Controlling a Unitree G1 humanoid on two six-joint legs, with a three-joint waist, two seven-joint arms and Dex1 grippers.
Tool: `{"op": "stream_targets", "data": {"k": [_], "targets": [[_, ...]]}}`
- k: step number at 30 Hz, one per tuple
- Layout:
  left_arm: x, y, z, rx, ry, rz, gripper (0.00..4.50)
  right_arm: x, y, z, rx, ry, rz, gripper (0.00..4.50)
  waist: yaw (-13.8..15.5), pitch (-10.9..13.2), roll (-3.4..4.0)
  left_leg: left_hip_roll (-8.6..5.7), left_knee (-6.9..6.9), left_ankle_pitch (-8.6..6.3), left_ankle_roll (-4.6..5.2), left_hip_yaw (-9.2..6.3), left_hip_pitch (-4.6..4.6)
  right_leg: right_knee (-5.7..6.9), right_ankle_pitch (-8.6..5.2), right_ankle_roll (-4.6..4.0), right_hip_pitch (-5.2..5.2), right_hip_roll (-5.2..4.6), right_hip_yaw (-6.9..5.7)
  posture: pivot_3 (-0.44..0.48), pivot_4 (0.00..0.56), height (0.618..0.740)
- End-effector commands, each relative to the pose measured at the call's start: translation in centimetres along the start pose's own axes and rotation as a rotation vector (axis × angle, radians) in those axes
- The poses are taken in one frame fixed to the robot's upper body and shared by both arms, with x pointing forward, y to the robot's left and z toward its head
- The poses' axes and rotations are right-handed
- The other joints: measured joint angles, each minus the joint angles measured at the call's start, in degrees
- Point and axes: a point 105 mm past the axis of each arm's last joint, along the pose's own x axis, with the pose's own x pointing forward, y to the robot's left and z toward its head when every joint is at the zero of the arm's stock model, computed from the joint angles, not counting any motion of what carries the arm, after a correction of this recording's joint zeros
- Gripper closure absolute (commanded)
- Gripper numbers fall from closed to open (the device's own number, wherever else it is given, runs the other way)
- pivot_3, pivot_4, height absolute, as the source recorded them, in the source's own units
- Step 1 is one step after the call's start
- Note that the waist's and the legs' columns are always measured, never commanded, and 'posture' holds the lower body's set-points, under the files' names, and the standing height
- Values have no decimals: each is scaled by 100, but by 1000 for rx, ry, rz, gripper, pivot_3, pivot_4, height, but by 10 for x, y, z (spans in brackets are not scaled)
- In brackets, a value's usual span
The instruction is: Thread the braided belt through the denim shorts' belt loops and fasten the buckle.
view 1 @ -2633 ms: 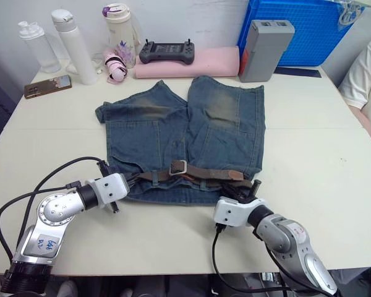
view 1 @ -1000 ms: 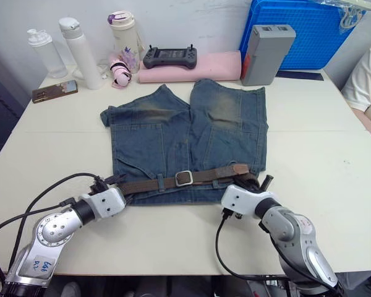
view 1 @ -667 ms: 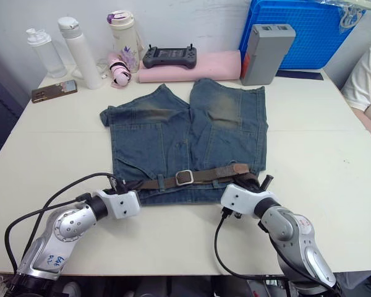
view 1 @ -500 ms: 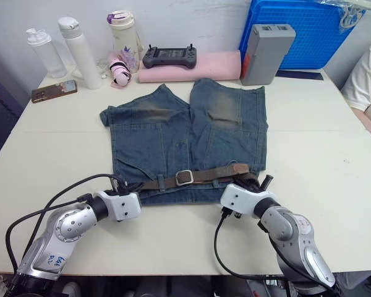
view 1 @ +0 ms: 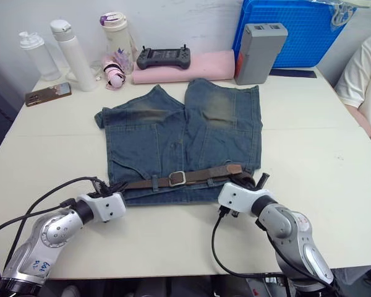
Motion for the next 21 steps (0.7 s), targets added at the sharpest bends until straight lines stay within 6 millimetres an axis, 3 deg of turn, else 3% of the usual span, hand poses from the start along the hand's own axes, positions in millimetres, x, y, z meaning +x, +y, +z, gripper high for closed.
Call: {"op": "stream_targets", "data": {"k": [1, 8, 16, 21], "targets": [[-40, -9, -83, -92, 338, -2, 4486, -11, -23, -33, -4, 145, -94, 4500, -20, -2, 8, 2, -2, 1, -2, 0, 3, 3, -3, -4, 0, 0, 0, 0, 150, 714], [-36, -14, -79, -131, 311, 3, 4486, -14, -20, -25, 8, 105, -79, 4500, -27, -8, 22, 9, -5, 0, -6, 2, 8, 9, -7, -9, -2, 4, -1, 0, 150, 714], [-44, -16, -92, -163, 355, 12, 4486, -15, -16, -36, -7, 158, -76, 4500, -25, -8, 22, 9, -5, 0, -7, 2, 9, 9, -7, -10, -2, 4, 0, 0, 150, 714], [-35, -18, -78, -157, 274, -5, 4486, -13, -6, -26, 7, 111, -27, 4500, -29, -17, 36, 9, -7, 0, -7, 2, 10, 9, -7, -10, -2, 4, 0, 0, 150, 714]]}}
